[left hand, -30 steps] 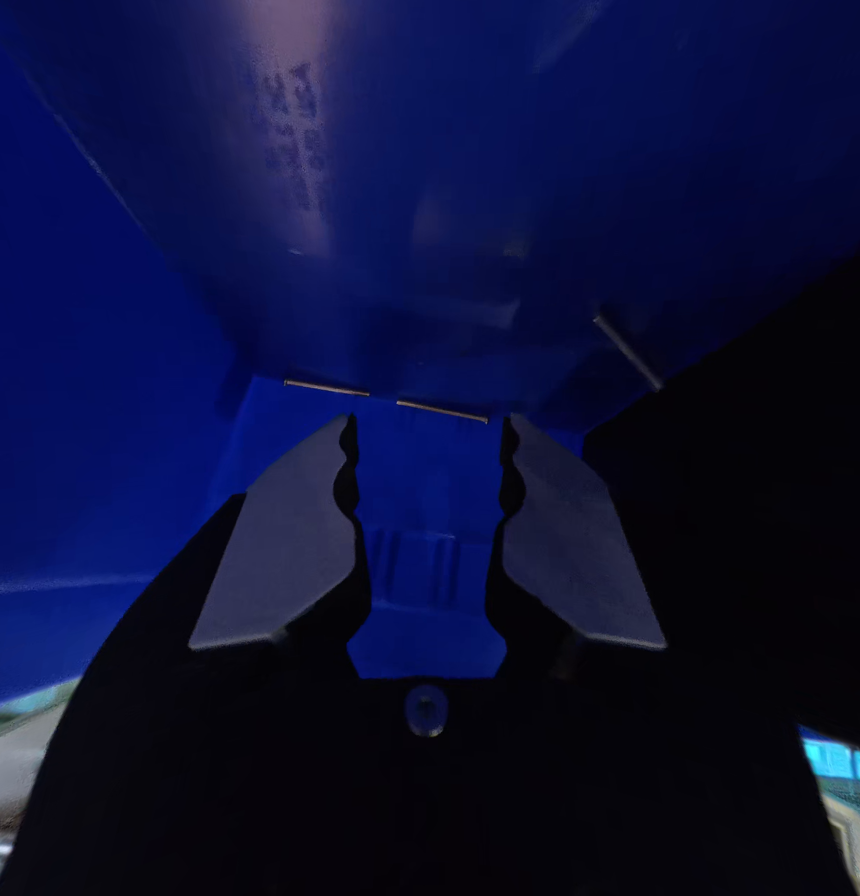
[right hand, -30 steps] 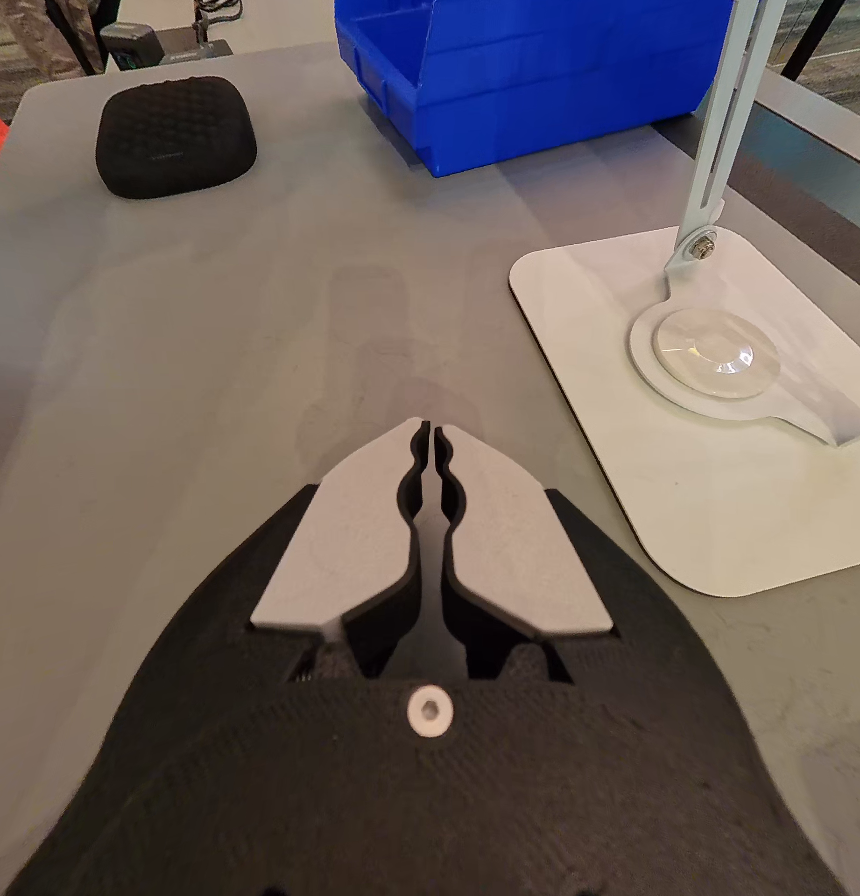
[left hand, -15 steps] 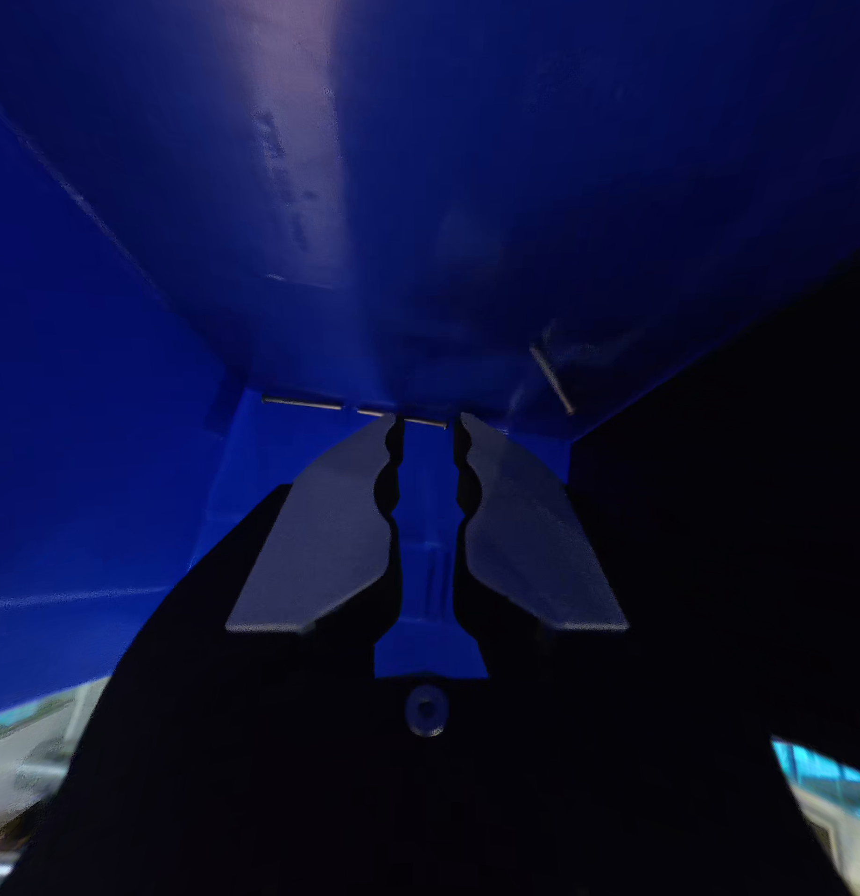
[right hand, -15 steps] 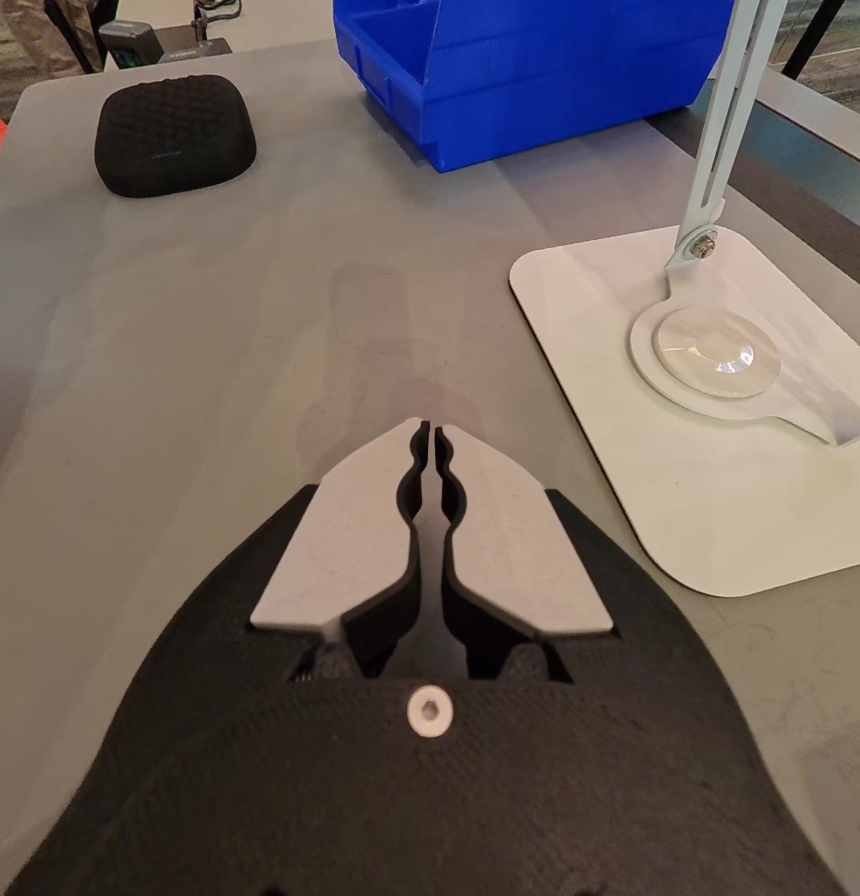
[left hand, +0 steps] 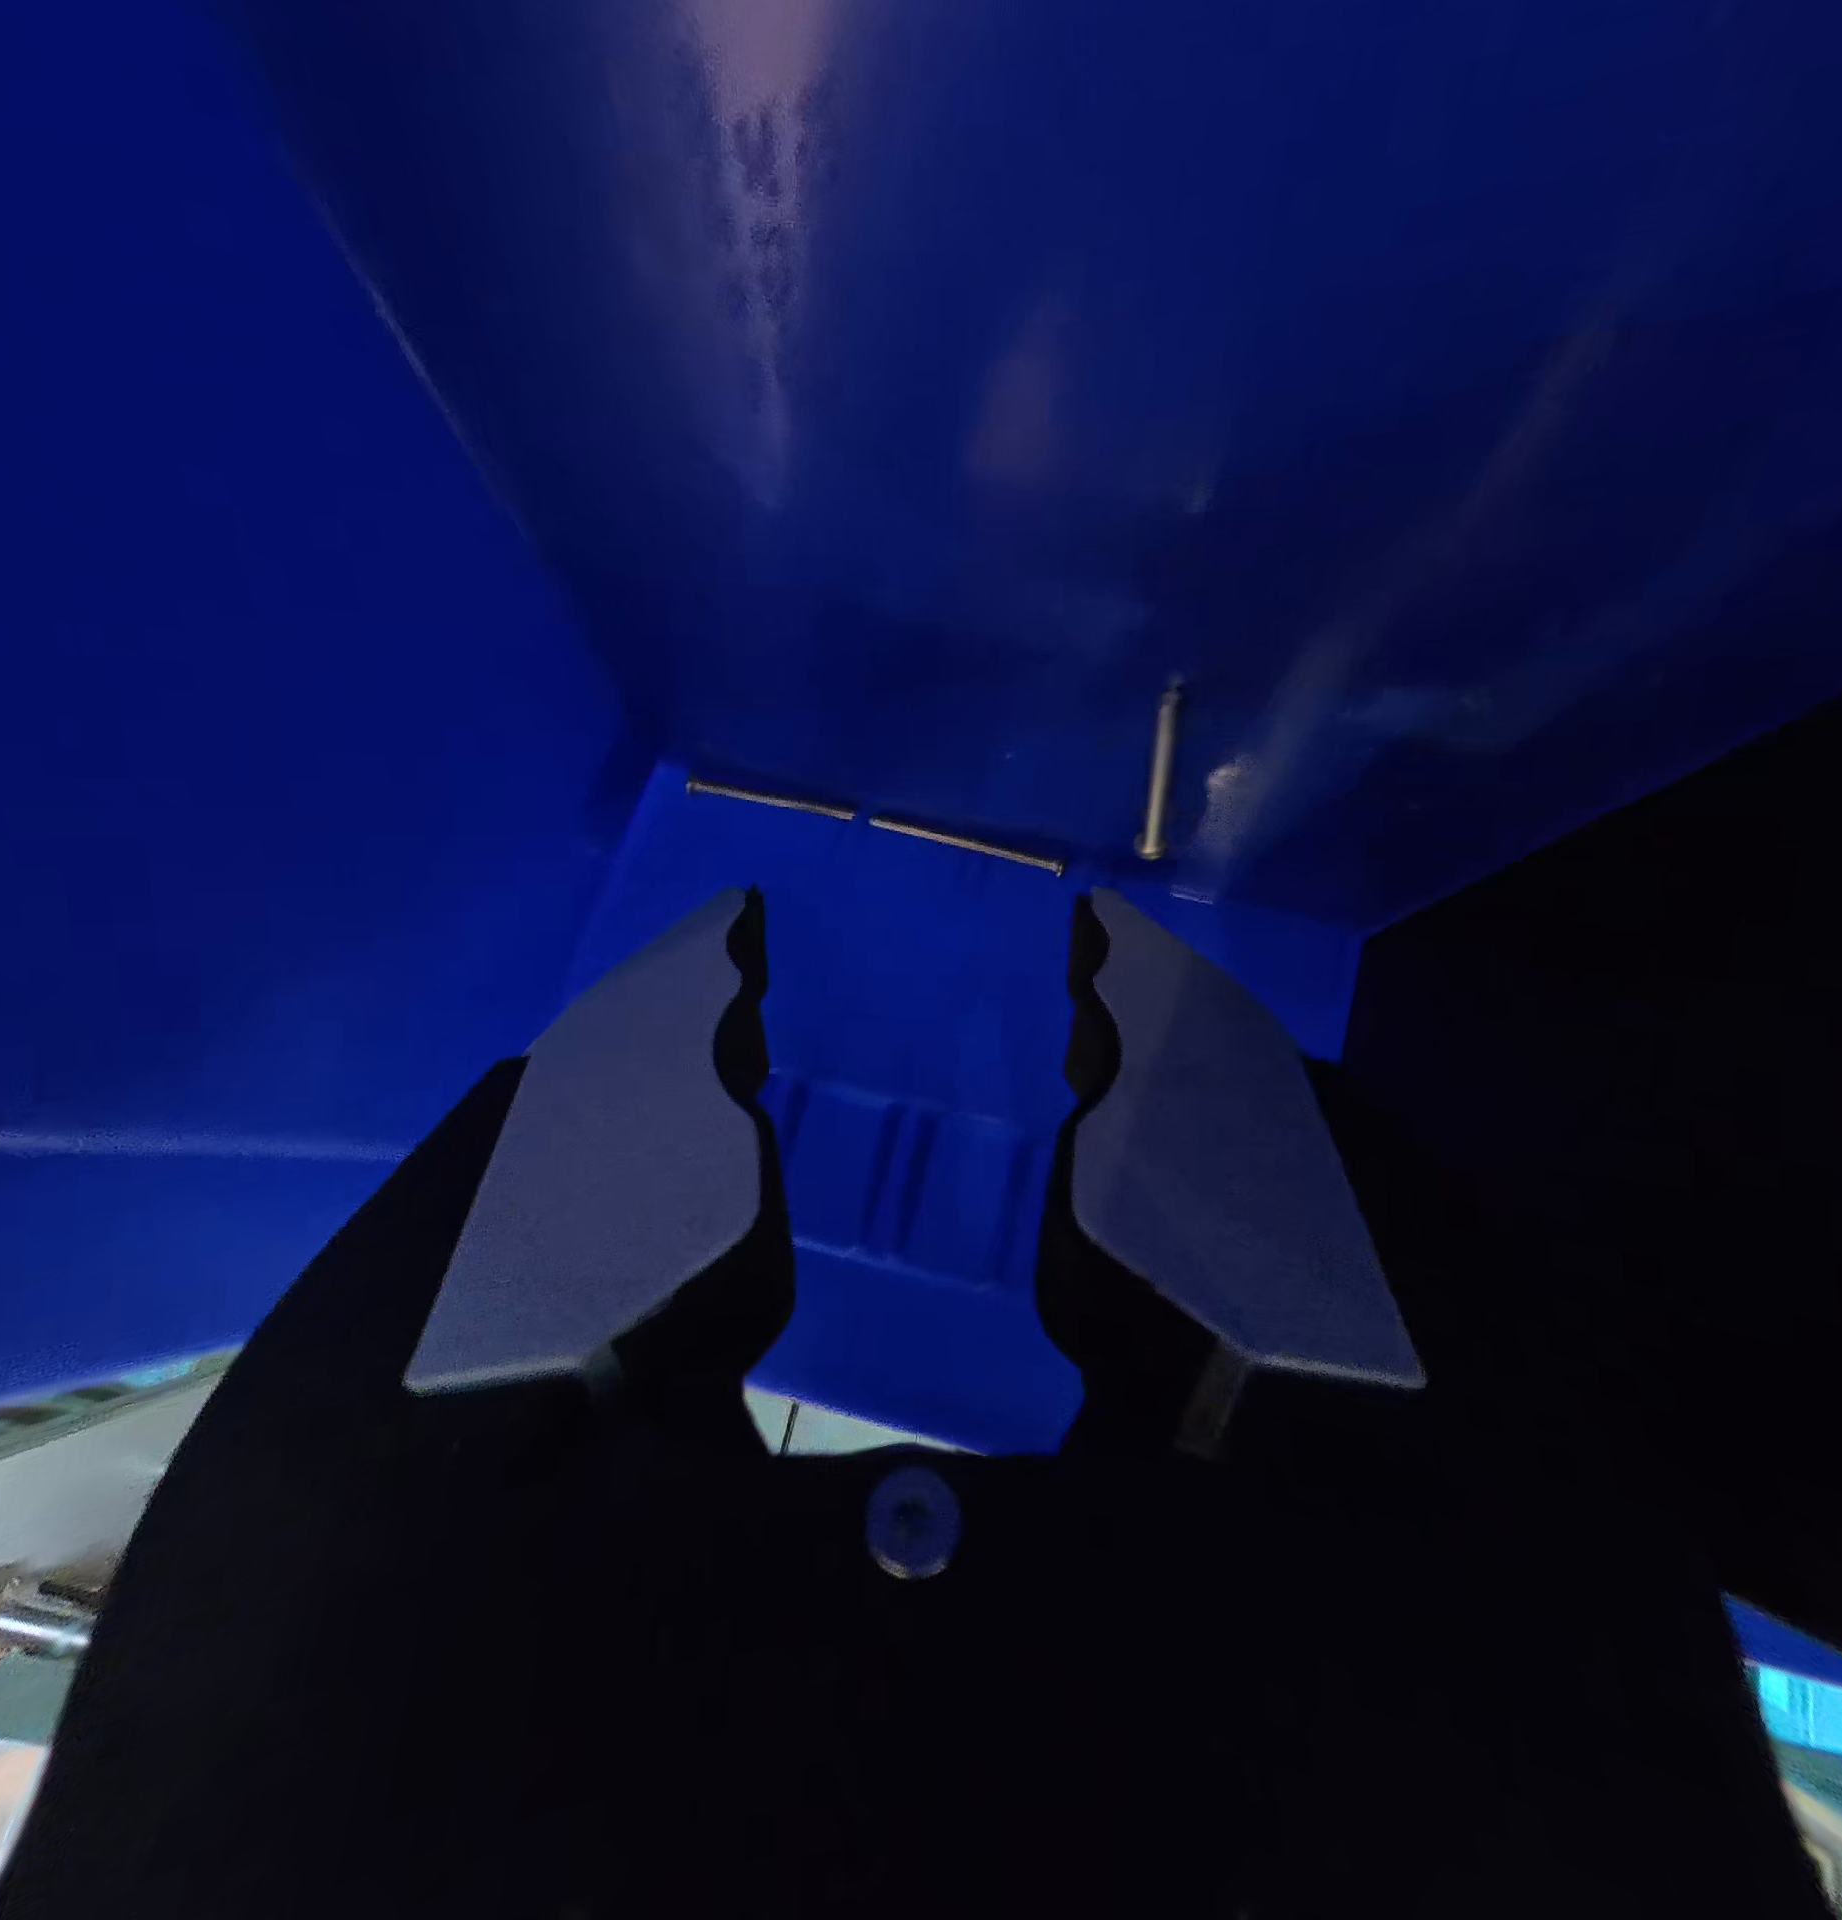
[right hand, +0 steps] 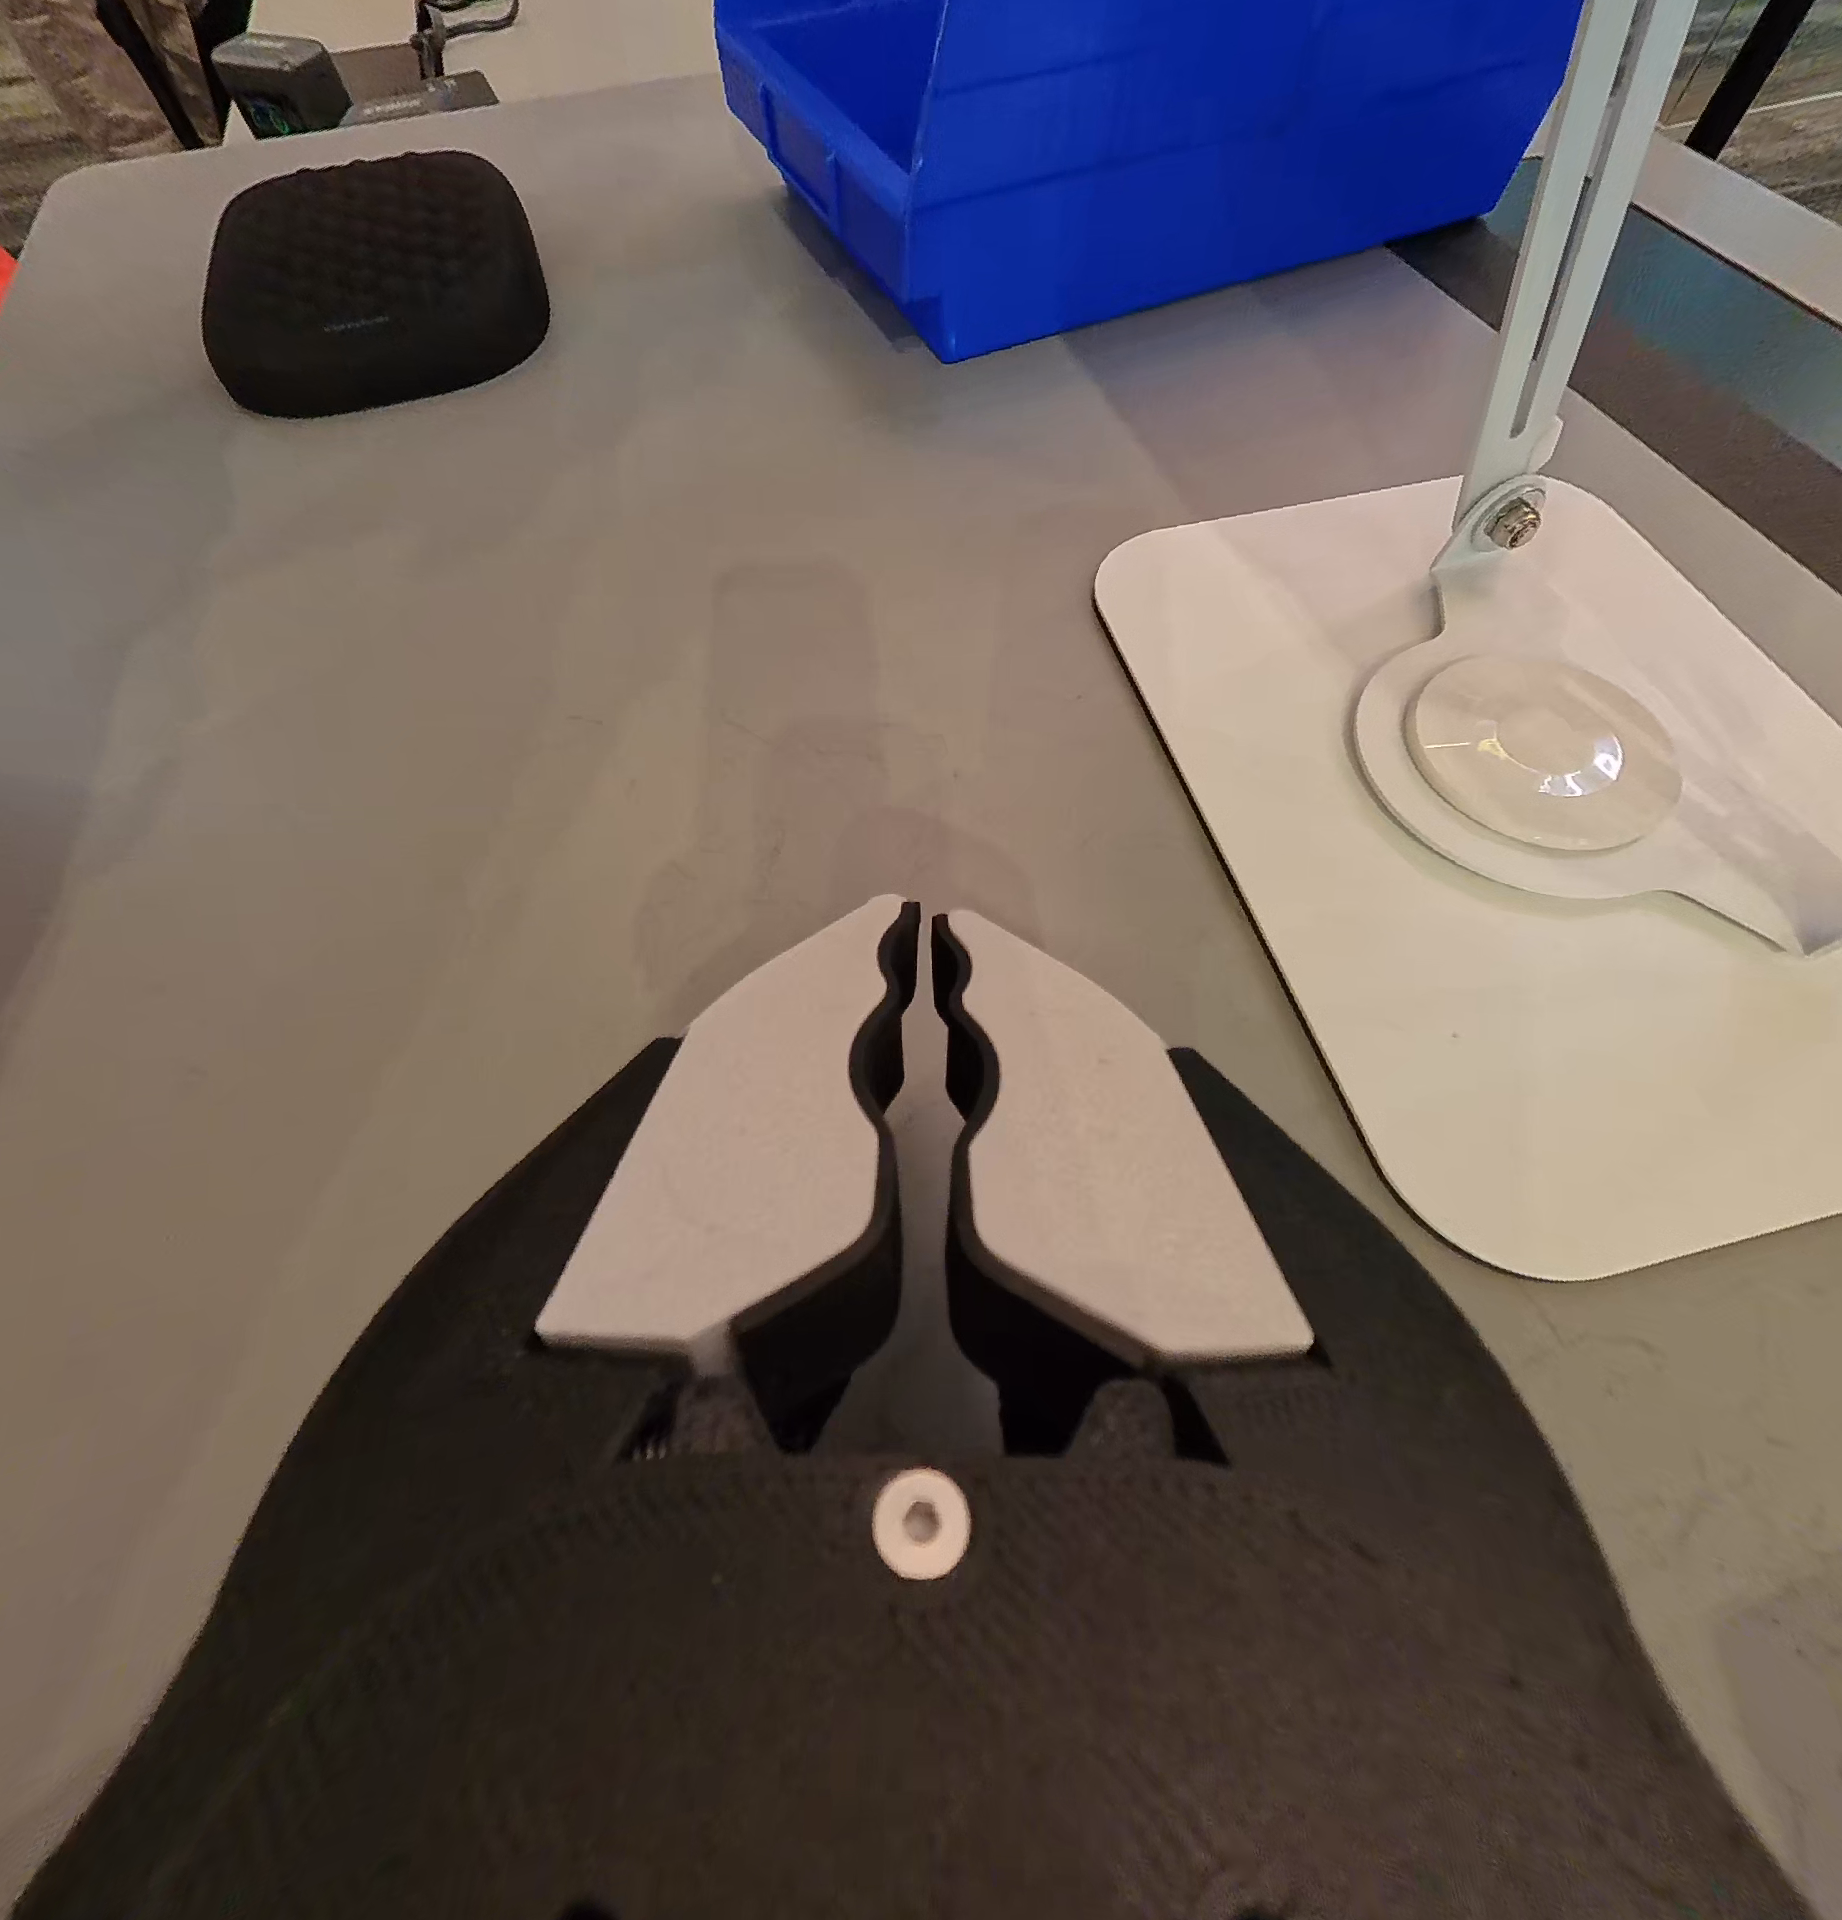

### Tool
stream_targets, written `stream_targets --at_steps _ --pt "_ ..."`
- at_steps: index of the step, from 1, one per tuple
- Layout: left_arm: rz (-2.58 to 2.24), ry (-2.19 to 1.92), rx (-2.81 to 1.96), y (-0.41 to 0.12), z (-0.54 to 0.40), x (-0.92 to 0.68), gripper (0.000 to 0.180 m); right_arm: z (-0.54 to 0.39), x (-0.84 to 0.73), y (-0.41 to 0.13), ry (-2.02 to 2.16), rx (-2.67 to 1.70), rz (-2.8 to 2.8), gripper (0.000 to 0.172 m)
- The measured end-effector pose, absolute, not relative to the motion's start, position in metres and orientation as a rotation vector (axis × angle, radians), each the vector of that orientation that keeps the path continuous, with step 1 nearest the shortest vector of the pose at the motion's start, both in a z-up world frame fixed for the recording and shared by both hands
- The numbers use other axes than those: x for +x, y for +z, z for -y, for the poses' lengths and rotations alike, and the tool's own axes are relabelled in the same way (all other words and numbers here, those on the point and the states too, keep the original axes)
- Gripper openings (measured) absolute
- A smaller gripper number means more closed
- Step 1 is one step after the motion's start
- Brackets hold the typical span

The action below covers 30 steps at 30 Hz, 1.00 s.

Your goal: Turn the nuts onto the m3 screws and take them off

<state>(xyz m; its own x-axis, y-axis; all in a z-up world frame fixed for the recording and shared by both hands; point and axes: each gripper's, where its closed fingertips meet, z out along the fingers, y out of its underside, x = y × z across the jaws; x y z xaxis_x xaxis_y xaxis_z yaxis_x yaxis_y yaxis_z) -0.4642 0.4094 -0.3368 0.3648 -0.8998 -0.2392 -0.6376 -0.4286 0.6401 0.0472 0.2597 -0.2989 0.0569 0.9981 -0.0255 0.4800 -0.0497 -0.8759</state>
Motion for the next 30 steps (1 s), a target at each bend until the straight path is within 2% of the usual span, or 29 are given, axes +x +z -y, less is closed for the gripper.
stream_targets --at_steps 10,12,16,26,30 --pt "1.365 -0.829 2.184 -0.342 -0.413 -0.466 0.066 -0.26 0.048 -0.299 0.918 -1.625 1.513 0.003" --pt "1.388 -0.833 2.229 -0.341 -0.415 -0.465 0.062 -0.259 0.048 -0.299 0.916 -1.625 1.515 0.003" --pt "1.429 -0.819 2.384 -0.334 -0.427 -0.455 0.067 -0.259 0.048 -0.3 0.911 -1.626 1.519 0.003" --pt "1.346 -0.826 2.29 -0.334 -0.417 -0.468 0.066 -0.259 0.048 -0.3 0.914 -1.628 1.521 0.003" --pt "1.28 -0.738 2.297 -0.34 -0.41 -0.467 0.073 -0.259 0.048 -0.3 0.912 -1.628 1.524 0.003"
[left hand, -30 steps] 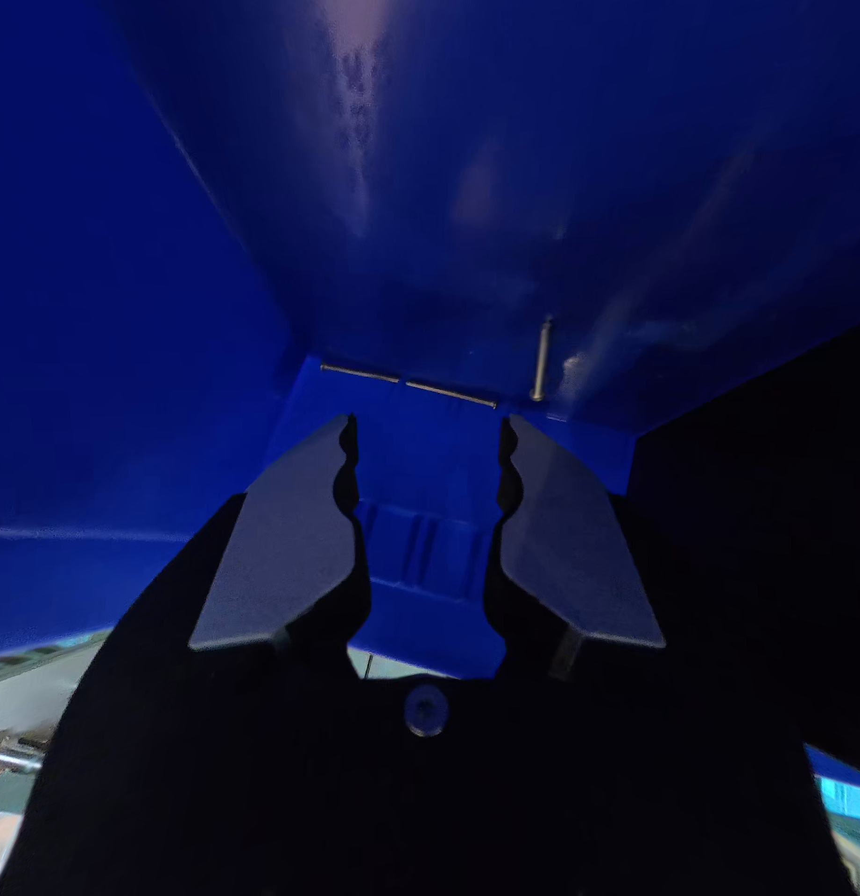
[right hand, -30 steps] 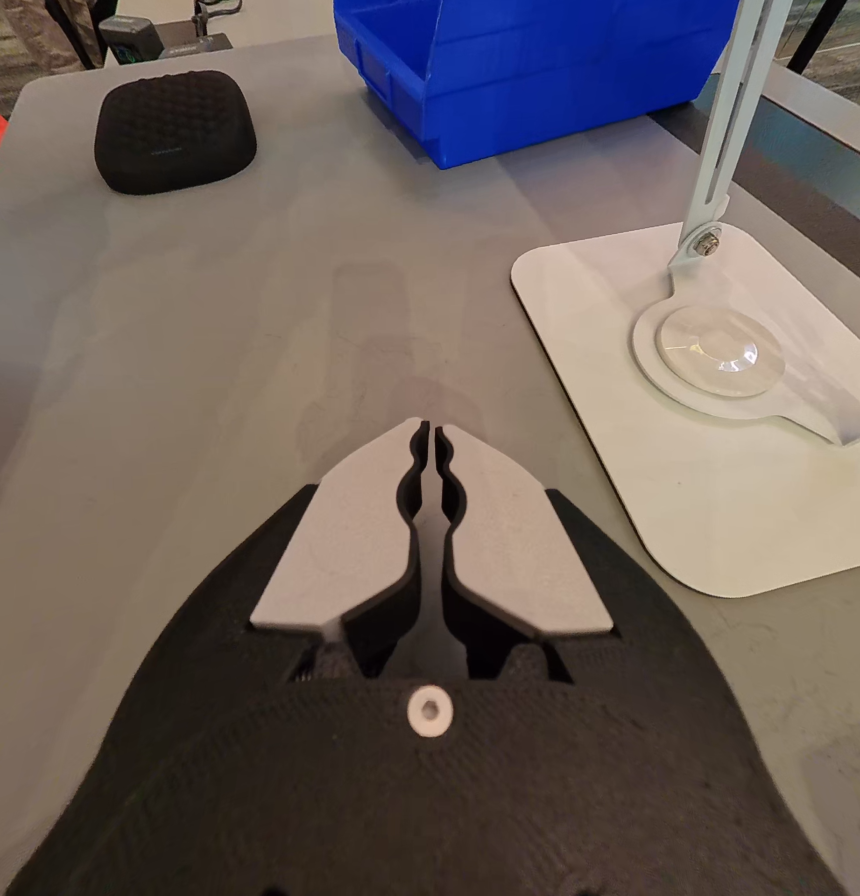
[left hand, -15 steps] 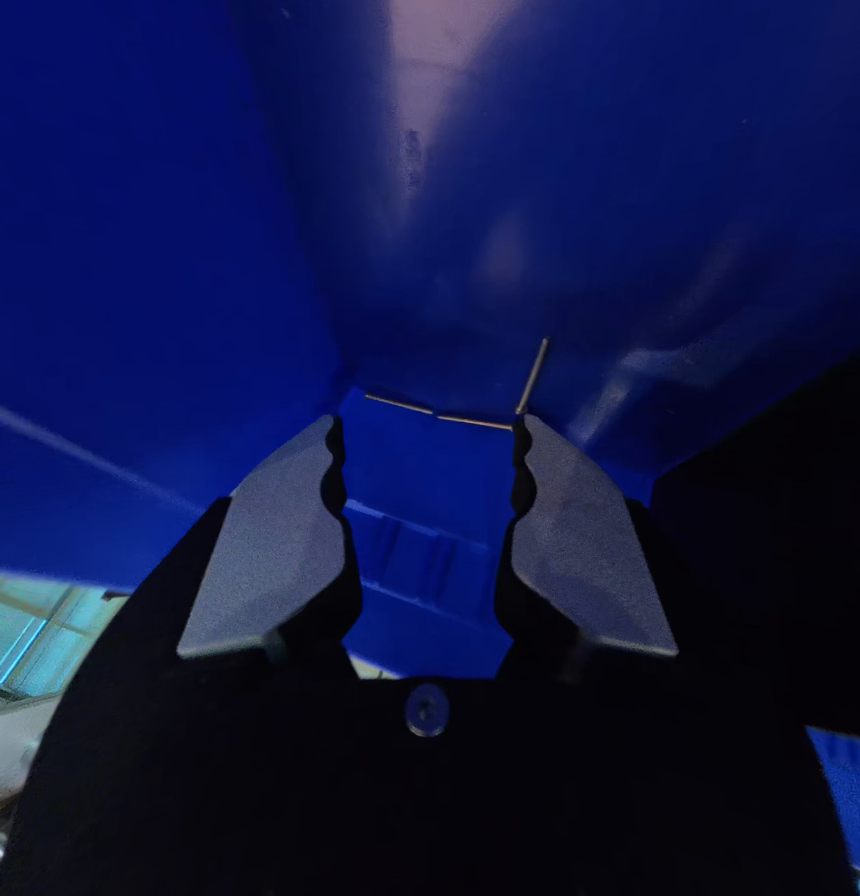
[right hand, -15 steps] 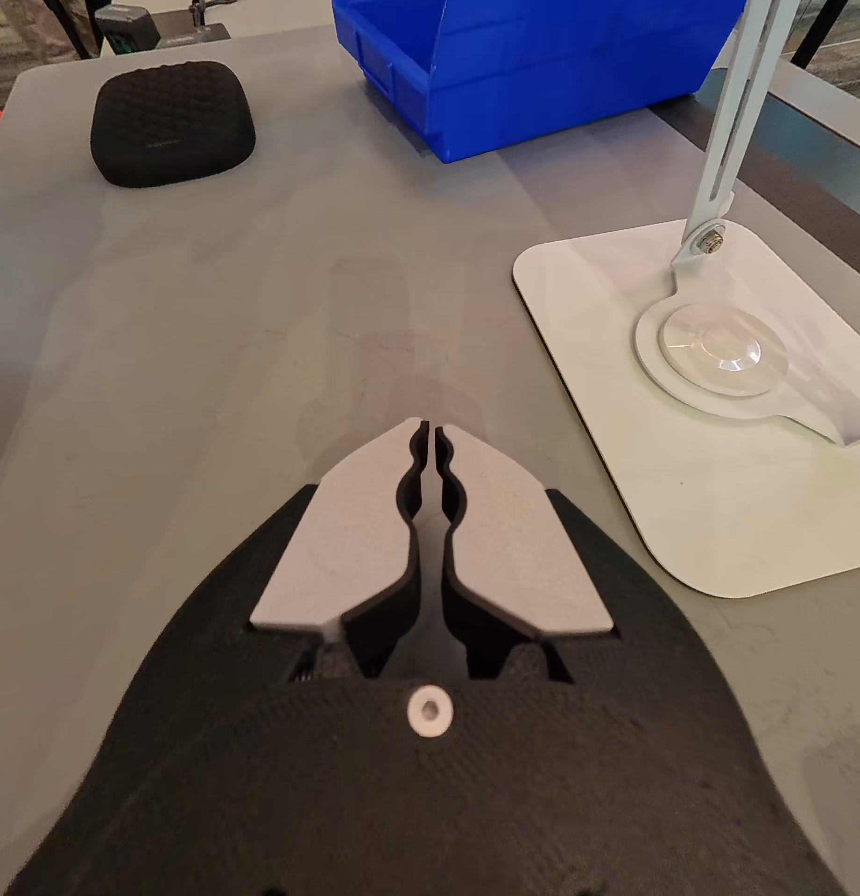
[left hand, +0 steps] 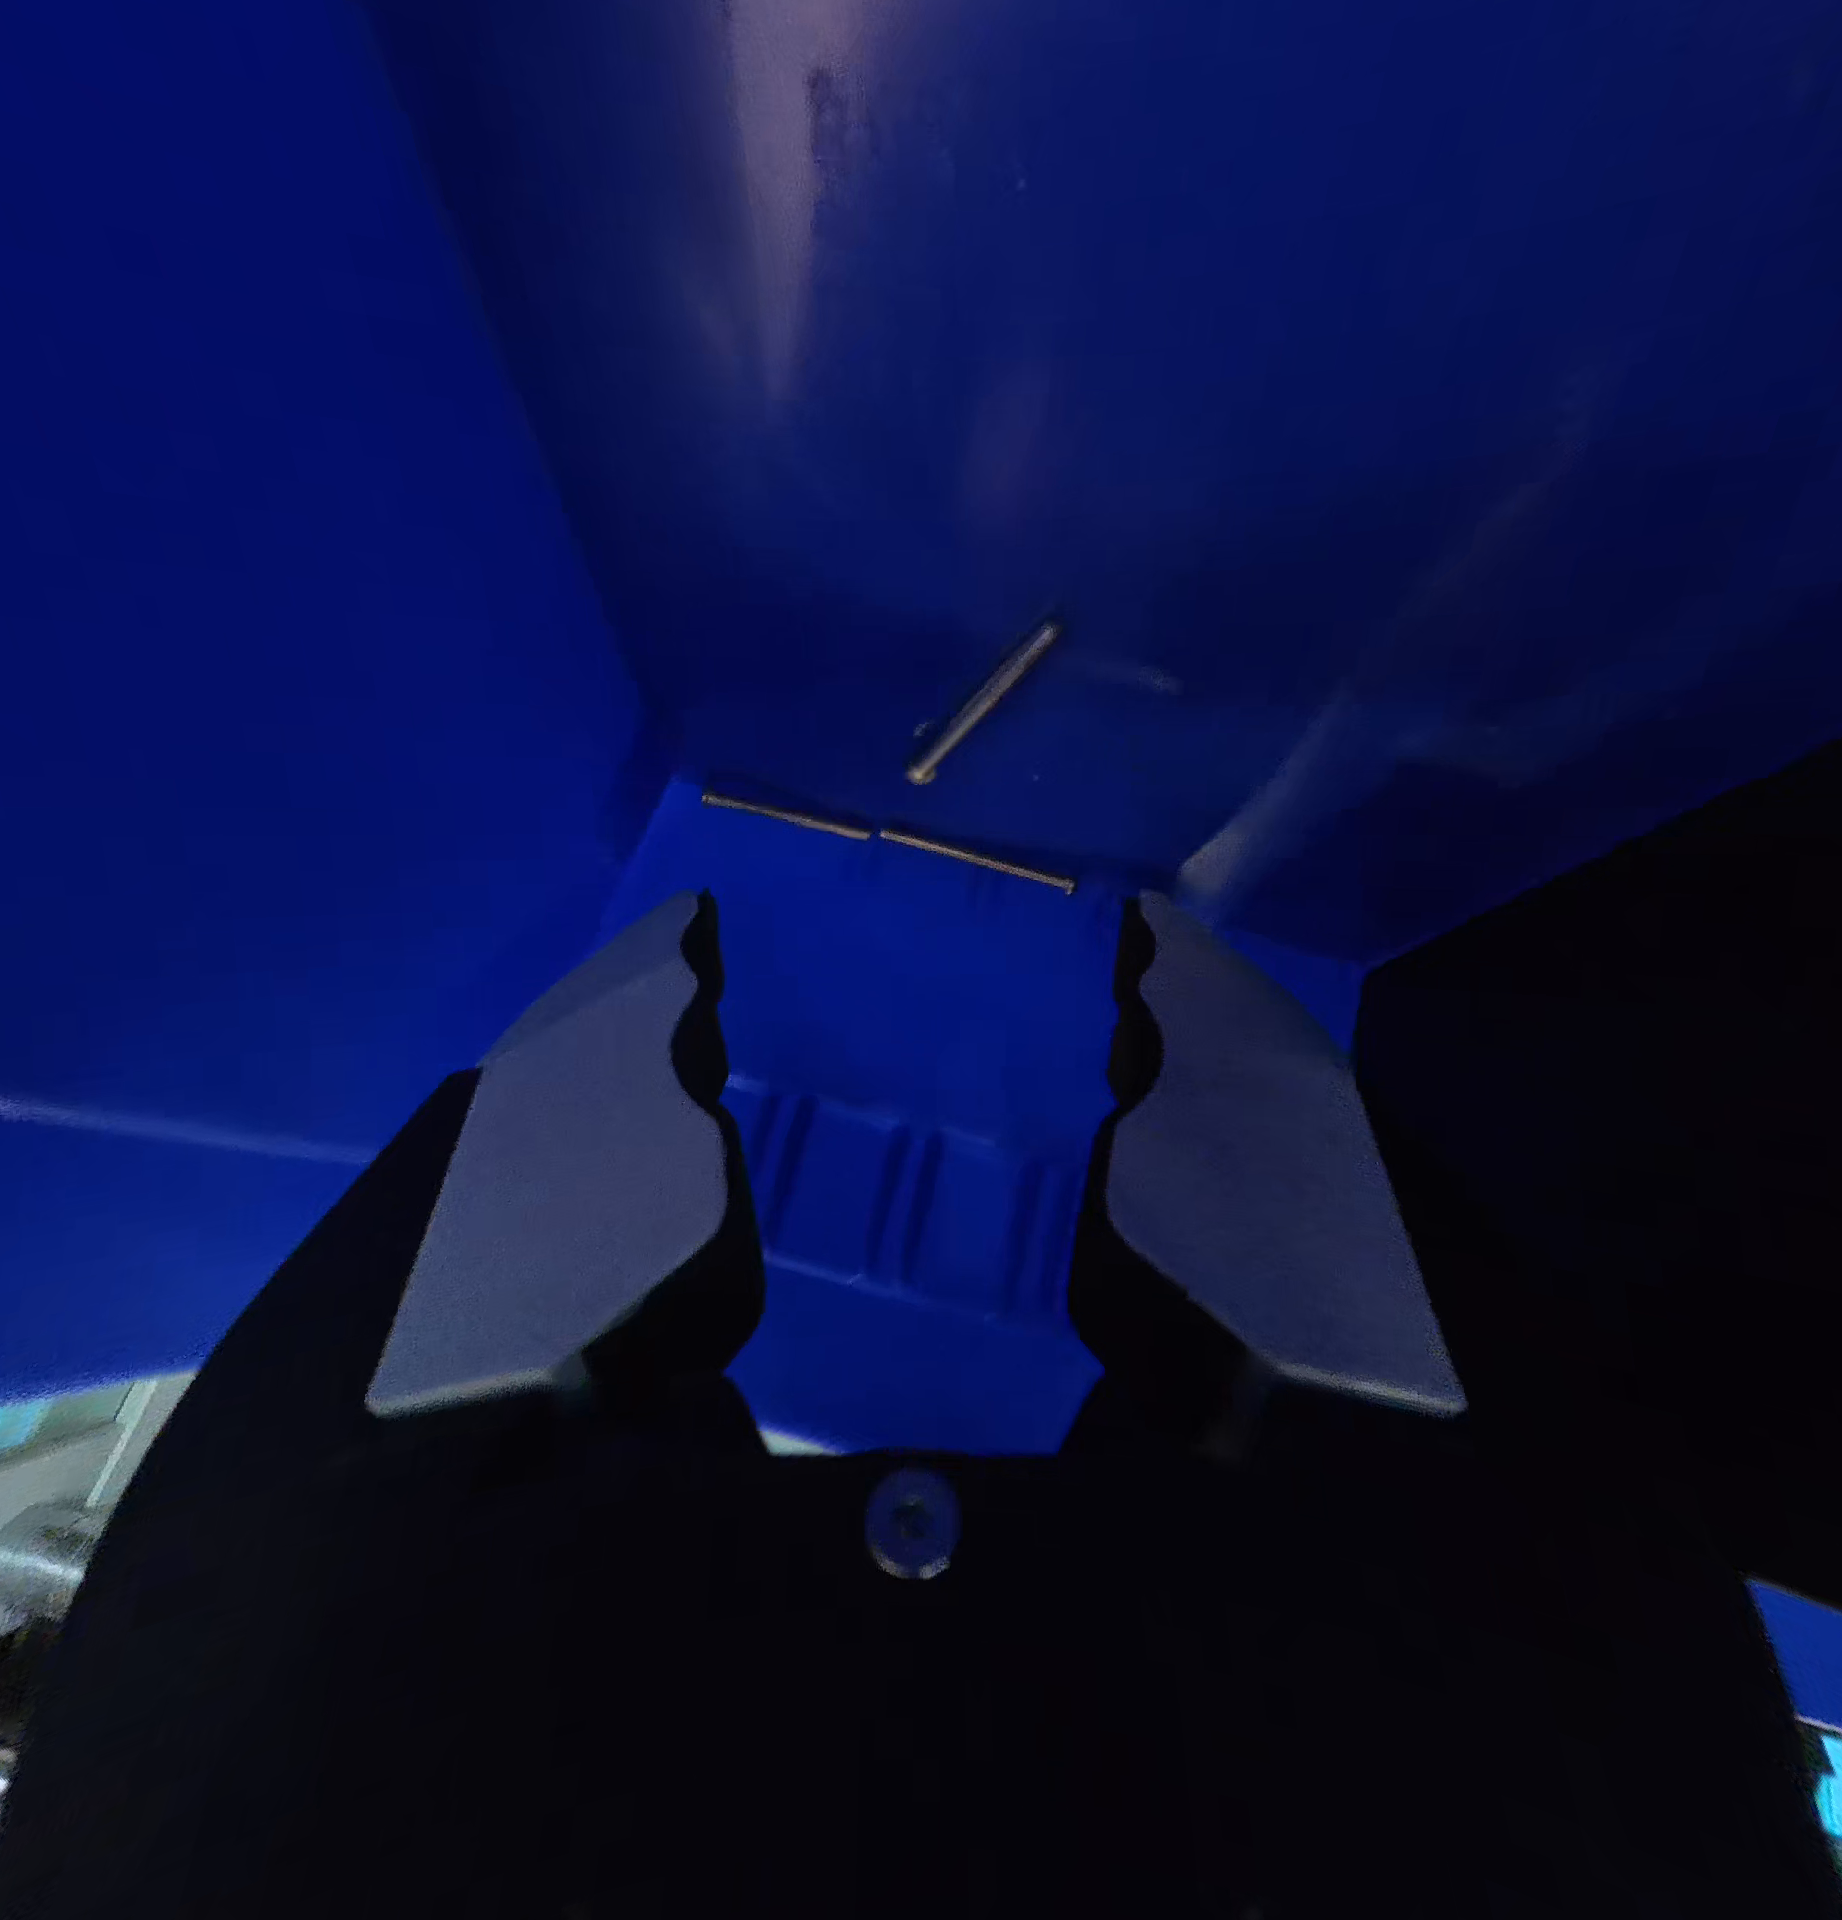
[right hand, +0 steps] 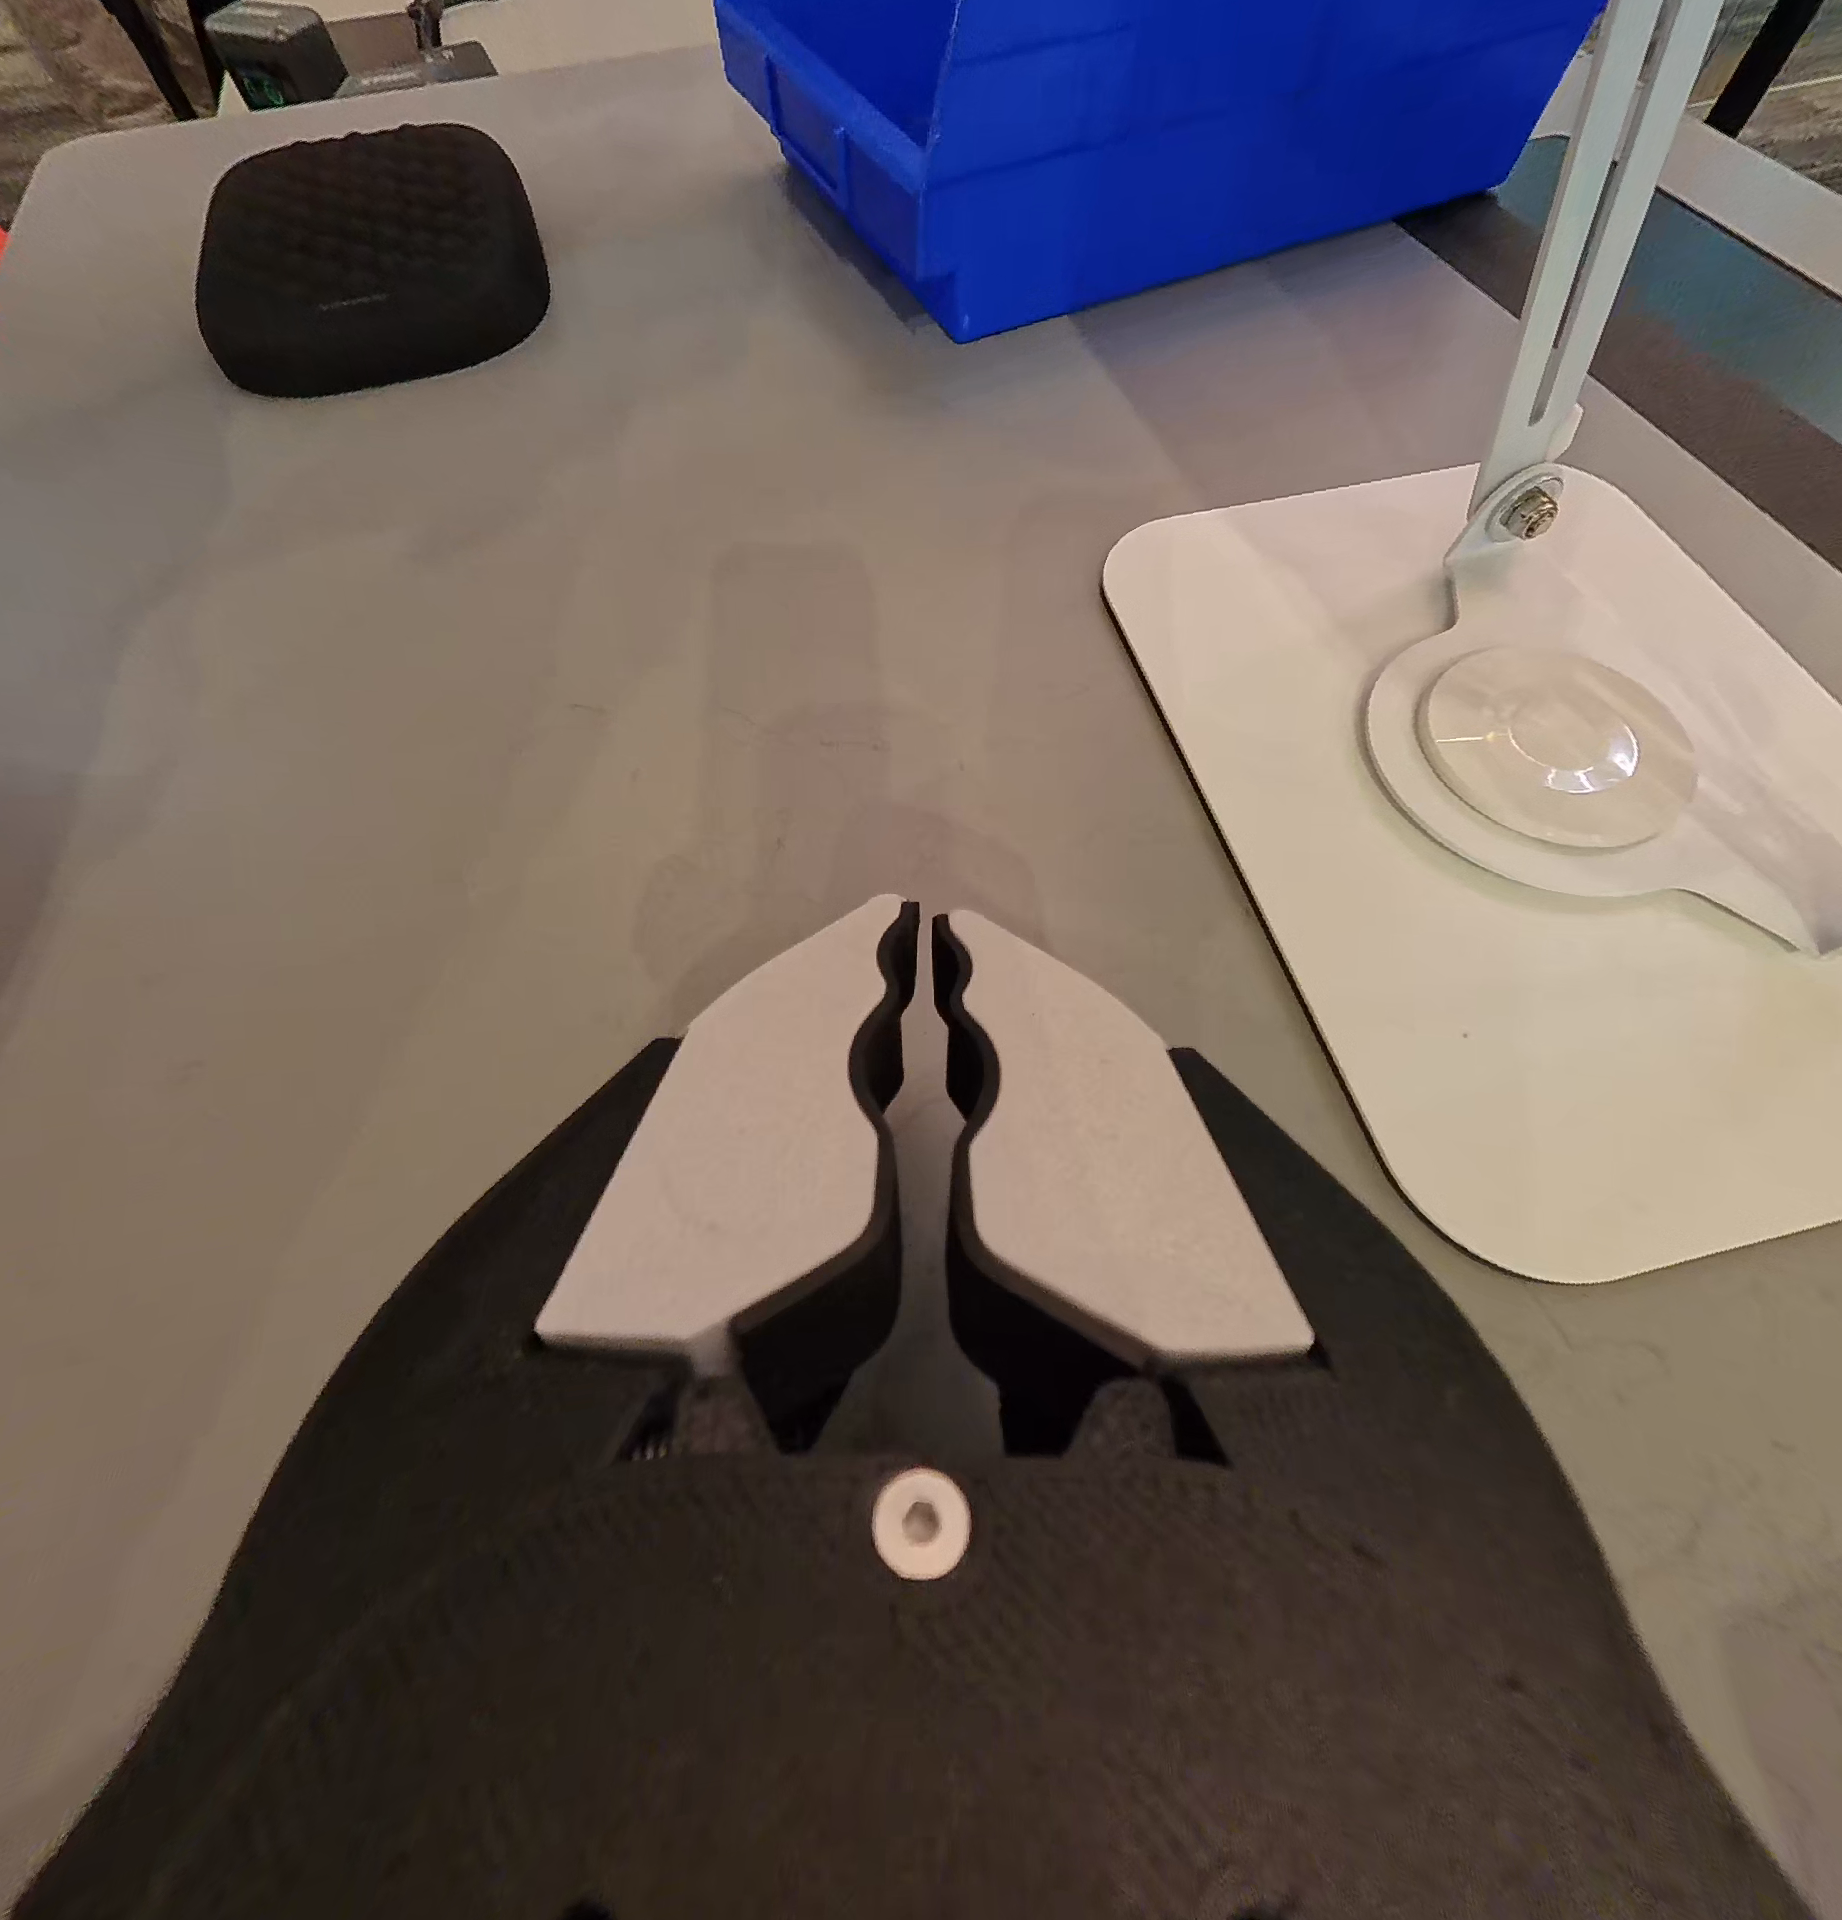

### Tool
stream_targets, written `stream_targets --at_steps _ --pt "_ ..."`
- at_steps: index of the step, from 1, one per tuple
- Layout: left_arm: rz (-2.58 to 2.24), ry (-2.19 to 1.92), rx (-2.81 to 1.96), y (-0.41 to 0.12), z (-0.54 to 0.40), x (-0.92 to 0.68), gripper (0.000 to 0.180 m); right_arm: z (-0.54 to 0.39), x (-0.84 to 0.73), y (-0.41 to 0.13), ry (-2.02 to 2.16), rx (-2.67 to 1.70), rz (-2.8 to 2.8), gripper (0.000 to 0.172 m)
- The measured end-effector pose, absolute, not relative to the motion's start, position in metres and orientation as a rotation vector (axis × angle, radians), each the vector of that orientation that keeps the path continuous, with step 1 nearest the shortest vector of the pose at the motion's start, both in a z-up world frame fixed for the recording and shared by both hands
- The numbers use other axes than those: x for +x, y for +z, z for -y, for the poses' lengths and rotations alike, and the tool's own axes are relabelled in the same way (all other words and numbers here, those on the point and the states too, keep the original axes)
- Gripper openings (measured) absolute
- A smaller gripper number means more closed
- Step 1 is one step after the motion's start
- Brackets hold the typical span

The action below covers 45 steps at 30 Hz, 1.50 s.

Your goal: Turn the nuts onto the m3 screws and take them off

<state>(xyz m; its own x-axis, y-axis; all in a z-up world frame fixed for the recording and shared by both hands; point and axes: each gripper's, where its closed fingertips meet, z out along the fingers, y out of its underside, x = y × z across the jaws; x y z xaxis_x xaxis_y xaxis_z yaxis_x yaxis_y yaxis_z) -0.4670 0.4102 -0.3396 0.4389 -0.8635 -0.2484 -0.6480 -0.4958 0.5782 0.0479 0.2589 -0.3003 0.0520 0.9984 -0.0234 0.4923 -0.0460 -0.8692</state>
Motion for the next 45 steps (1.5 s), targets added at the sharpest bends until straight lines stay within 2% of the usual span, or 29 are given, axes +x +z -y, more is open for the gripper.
stream_targets --at_steps 2,14,17,18,21,23,24,25,31,39,45 --pt "1.317 -0.654 2.312 -0.343 -0.408 -0.457 0.061 -0.259 0.048 -0.3 0.914 -1.628 1.523 0.003" --pt "1.584 -0.629 2.286 -0.347 -0.428 -0.433 0.023 -0.258 0.048 -0.3 0.912 -1.628 1.528 0.003" --pt "1.603 -0.605 2.28 -0.349 -0.427 -0.431 0.002 -0.258 0.048 -0.3 0.912 -1.628 1.528 0.003" --pt "1.606 -0.61 2.284 -0.35 -0.427 -0.431 0.0 -0.258 0.048 -0.3 0.912 -1.628 1.529 0.003" --pt "1.629 -0.635 2.298 -0.348 -0.43 -0.43 0.003 -0.258 0.049 -0.3 0.913 -1.627 1.527 0.003" --pt "1.622 -0.62 2.37 -0.346 -0.435 -0.426 0.014 -0.258 0.049 -0.3 0.914 -1.628 1.525 0.003" --pt "1.62 -0.659 2.379 -0.344 -0.439 -0.428 0.026 -0.258 0.049 -0.3 0.915 -1.629 1.525 0.003" --pt "1.602 -0.659 2.398 -0.342 -0.44 -0.429 0.028 -0.258 0.049 -0.3 0.914 -1.629 1.526 0.003" --pt "1.719 -0.631 2.381 -0.343 -0.446 -0.422 0.029 -0.258 0.049 -0.3 0.915 -1.63 1.528 0.003" --pt "1.845 -0.606 2.33 -0.347 -0.452 -0.415 0.014 -0.257 0.049 -0.3 0.914 -1.631 1.531 0.003" --pt "1.836 -0.518 2.332 -0.347 -0.454 -0.414 0.016 -0.257 0.049 -0.301 0.912 -1.632 1.534 0.003"
